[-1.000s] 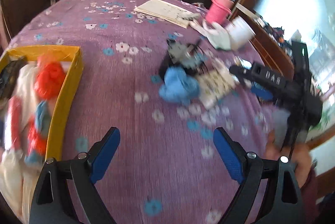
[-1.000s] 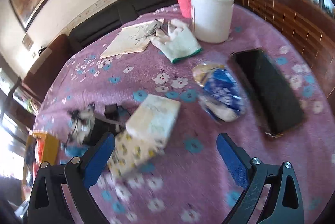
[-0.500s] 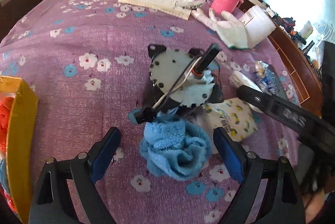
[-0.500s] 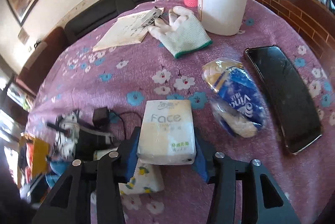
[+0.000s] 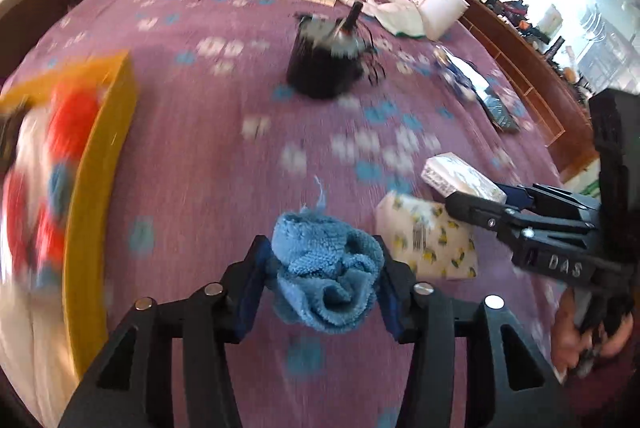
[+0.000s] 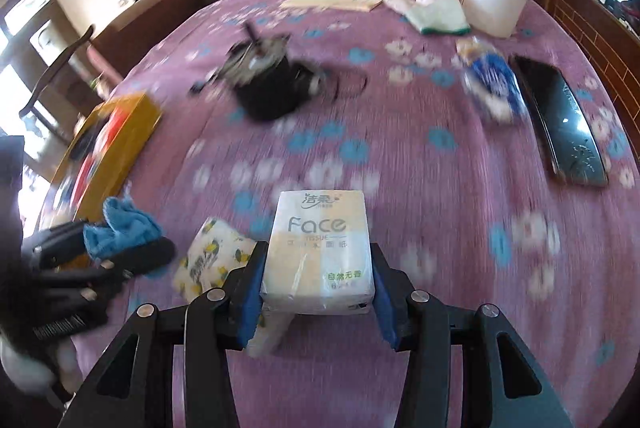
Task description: Organize soft objects
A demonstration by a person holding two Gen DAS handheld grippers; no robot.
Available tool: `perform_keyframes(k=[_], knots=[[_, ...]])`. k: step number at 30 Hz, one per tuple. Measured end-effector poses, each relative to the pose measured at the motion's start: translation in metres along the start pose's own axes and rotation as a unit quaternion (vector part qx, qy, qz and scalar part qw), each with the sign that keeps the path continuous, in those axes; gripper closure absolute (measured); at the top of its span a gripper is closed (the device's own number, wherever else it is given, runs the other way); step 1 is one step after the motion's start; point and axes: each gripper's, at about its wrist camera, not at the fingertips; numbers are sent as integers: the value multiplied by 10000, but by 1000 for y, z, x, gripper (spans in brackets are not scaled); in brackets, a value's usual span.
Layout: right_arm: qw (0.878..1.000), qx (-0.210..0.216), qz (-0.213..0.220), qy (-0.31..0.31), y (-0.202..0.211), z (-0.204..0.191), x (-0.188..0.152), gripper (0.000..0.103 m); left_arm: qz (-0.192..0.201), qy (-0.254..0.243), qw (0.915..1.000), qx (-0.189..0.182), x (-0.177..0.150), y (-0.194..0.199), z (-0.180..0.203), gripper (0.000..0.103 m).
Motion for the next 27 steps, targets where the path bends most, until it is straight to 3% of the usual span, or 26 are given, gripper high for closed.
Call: perform_keyframes(k=[4,10,14,18,21,27], knots=[[9998,-168,-71,-92,13,14,-26,27,145,106,9998,75,-30,19,2,31],[9987,-64,166,-469,27,27,-42,24,289,354,9988,198,-45,14,3,22],[9982,-47,243,-546,19,25,-45,22,378,-106,9972,635,-45,4,23,7],[9981,-278,454,-301,18,9,-44,21,140,-480,9948,891,-44,-4,36,0],[9971,-502,545,-164,14,-1,-39,21,-52,-722,9911,1118,-43,-11,44,0],[9948,-796,629,-18,11,-4,-35,22,-21,-696,9915,1103,-46,-9,43,0]])
Point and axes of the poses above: each gripper's, at about its wrist camera, not at the fingertips, and y roughly against the way its jaws point, z to its right, x to its top, and after that the axes turned 12 degrees about -y, right-handed
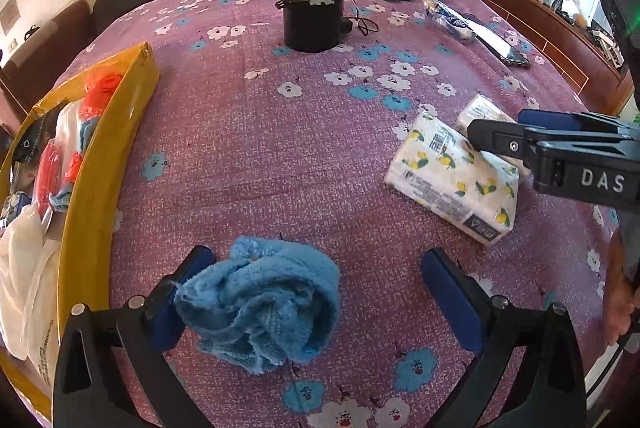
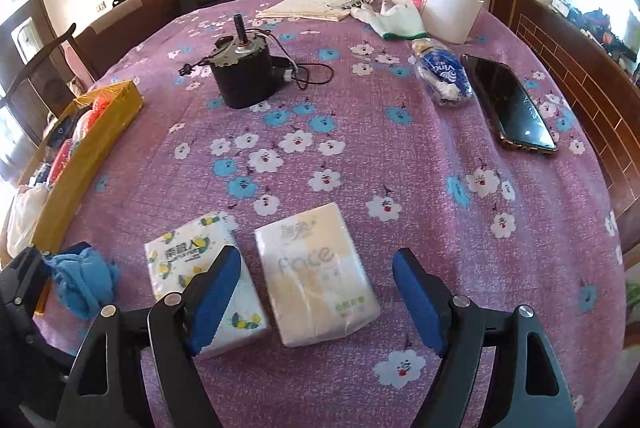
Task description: Organize soft objects
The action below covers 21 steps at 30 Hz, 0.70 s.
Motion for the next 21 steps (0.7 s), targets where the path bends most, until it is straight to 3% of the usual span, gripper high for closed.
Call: perform_keyframes(k=[3,12,14,16,18,21], knots=[[9995,-243,-186,1,-9,7,0,30,19,10,10000,28,-2,1,1,0],[9985,-529,-21,170,-4,3,-7,33,22,68,9999,80,-4,2,2,0],[9983,-575,14,70,-4,5,-8,26,16,97,9999,111,-4,3,3,0],[9976,-682,-24,-94,-9,12,-5,11,7,91,9999,110,-4,3,3,0],[9972,-676,-131,-277,-15,19,-1,3,24,74,9999,87,-4,3,3,0],[9968,-730,-188,-284,-17,21,0,1,26,46,10000,65,-5,3,3,0]])
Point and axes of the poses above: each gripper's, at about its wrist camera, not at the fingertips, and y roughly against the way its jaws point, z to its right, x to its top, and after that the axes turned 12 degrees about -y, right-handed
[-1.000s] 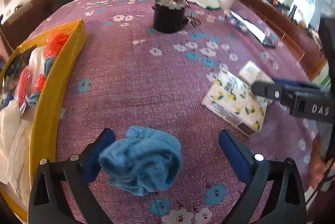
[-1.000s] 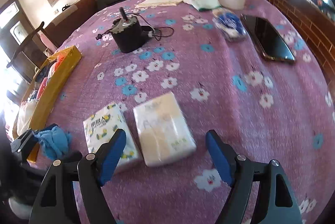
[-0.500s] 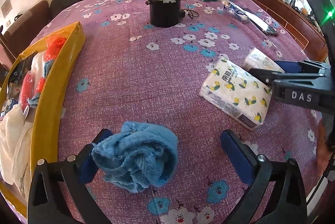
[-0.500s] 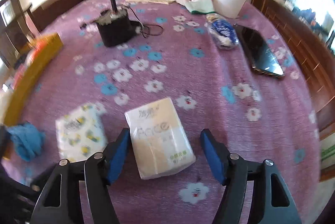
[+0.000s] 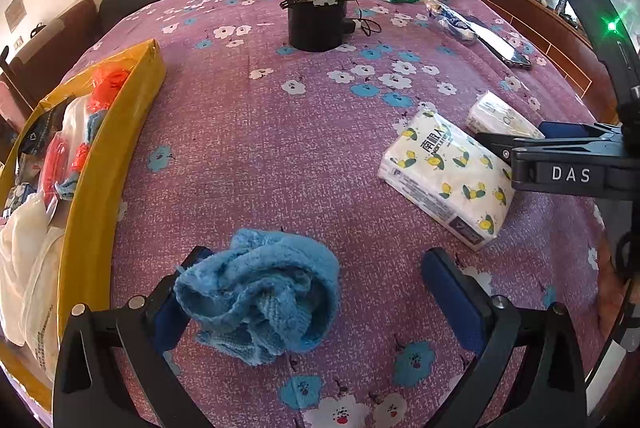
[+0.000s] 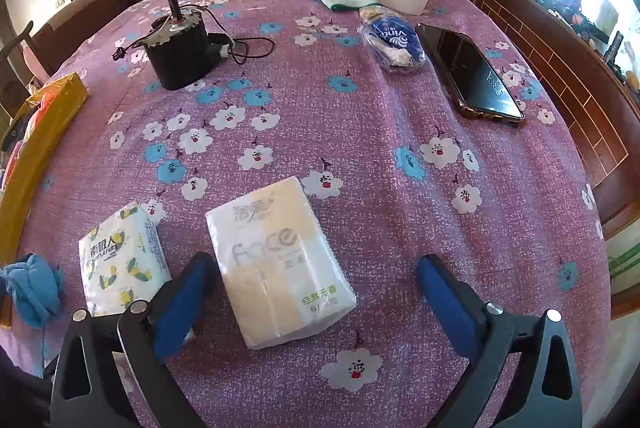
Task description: Organize soft objects
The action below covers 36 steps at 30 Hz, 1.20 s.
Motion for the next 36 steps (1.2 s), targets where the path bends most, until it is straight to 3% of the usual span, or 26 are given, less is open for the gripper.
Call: perform_keyframes(k=[13,17,18,21,23,25,26,28,32,34,36], knots=[[10000,17,-36,35,1,-1,-1,1,66,-19,9999,-77,-3,3,-1,0],[10000,31,-38,31,2,-1,-1,1,194,97,9993,-319,-6,7,-8,0],[10000,39,-39,38,2,-1,-1,1,311,247,9978,-523,-8,10,-15,0],[9999,63,-48,69,3,-1,-3,1,754,866,9849,-1294,-17,16,-42,0],[9999,73,-42,91,5,0,-5,1,1063,1308,9690,-1808,-26,18,-61,0],[9999,67,-42,94,6,0,-6,1,1188,1490,9603,-2036,-31,18,-68,0],[9999,63,-41,94,6,-1,-6,1,1194,1499,9599,-2045,-30,18,-69,0],[9999,61,-51,100,6,-1,-5,1,1114,1372,9663,-1872,-26,19,-62,0],[9998,114,-73,164,7,1,-6,1,601,651,9911,-994,-11,15,-30,0],[9997,111,-86,184,7,1,-6,1,232,182,9983,-499,0,5,-13,0],[9997,82,-113,200,7,0,-5,1,-69,-139,9998,-149,6,-3,-3,0]])
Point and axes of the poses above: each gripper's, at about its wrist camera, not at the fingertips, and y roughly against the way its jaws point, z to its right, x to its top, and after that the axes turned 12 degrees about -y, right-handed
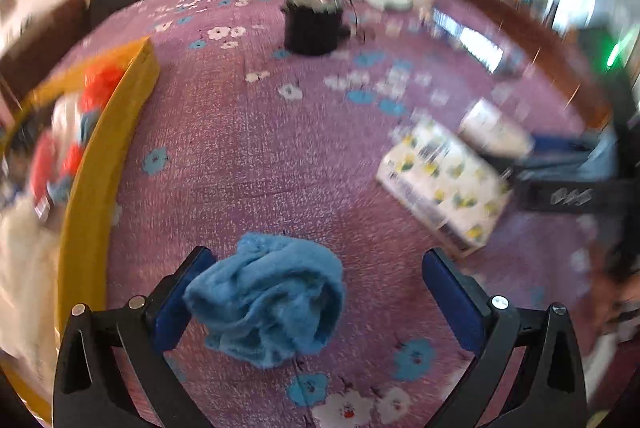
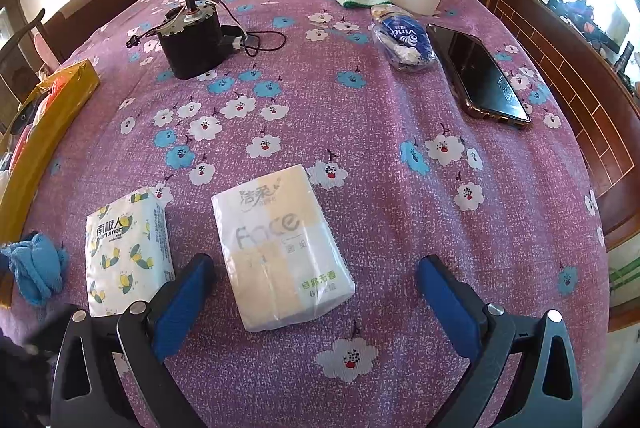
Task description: Organize soft objects
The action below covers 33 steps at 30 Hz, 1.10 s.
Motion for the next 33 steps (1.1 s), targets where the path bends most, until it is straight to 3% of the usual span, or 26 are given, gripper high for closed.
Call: perform_keyframes(k=[5,7,9,11,13,14,25,33], knots=[[9997,-146,-11,203,-1,-10,4,1,69,230,9997,-109,3,0,-10,4],[9995,-145,2,280,-1,-13,4,3,167,292,9994,21,0,5,-14,22],[9994,-25,38,335,1,-14,3,12,249,346,9991,59,-1,9,-19,61],[9994,201,8,278,3,-14,2,22,351,574,9976,-140,-6,14,-30,61],[9994,190,51,295,7,-16,0,47,452,714,9962,-210,-10,19,-36,61],[9992,238,36,327,10,-17,-1,51,524,806,9950,-281,-14,22,-41,61],[9967,122,653,461,67,-27,-9,53,1340,1278,9793,-813,-41,79,-65,61],[9912,550,1022,630,105,-59,-9,53,1804,1714,9632,-1016,-61,115,-93,61]])
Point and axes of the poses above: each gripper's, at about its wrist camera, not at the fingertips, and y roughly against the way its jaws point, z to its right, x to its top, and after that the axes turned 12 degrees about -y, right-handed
